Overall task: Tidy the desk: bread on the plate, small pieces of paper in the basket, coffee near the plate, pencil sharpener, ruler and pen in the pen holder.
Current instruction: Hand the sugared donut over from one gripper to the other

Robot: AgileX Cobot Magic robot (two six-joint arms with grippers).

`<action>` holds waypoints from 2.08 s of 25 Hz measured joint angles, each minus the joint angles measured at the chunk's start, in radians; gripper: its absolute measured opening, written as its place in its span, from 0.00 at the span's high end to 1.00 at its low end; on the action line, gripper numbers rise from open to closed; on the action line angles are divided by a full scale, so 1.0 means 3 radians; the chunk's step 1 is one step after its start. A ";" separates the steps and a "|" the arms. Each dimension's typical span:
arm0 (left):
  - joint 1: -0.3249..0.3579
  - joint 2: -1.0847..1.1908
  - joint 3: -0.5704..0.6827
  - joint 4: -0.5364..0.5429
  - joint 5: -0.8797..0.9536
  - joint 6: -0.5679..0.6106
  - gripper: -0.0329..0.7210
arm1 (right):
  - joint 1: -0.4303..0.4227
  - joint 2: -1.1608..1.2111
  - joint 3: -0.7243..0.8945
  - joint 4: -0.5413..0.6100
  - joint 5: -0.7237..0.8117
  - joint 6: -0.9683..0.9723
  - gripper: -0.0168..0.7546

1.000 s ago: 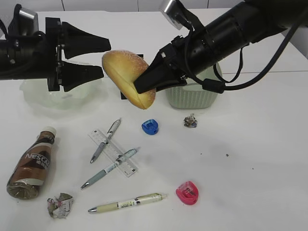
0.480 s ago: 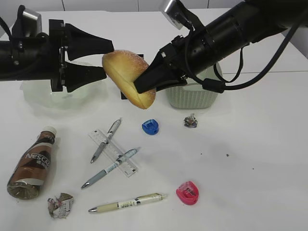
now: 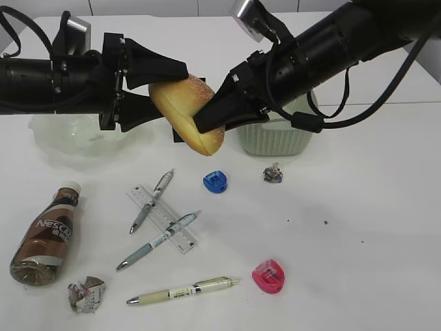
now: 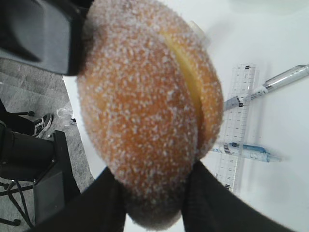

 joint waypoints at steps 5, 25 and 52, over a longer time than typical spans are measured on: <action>0.0000 0.0076 -0.0012 -0.0043 0.0057 0.0000 0.36 | 0.0000 0.0000 0.0005 -0.0021 0.0000 0.0013 0.69; -0.0005 0.0100 -0.0018 -0.0050 0.0062 0.0022 0.70 | 0.0000 0.0000 0.0005 -0.0012 0.0000 0.0351 0.17; 0.0148 0.0105 -0.0018 0.0195 0.0224 -0.0083 0.70 | -0.0114 -0.0206 0.0005 -0.0066 0.0000 0.0630 0.21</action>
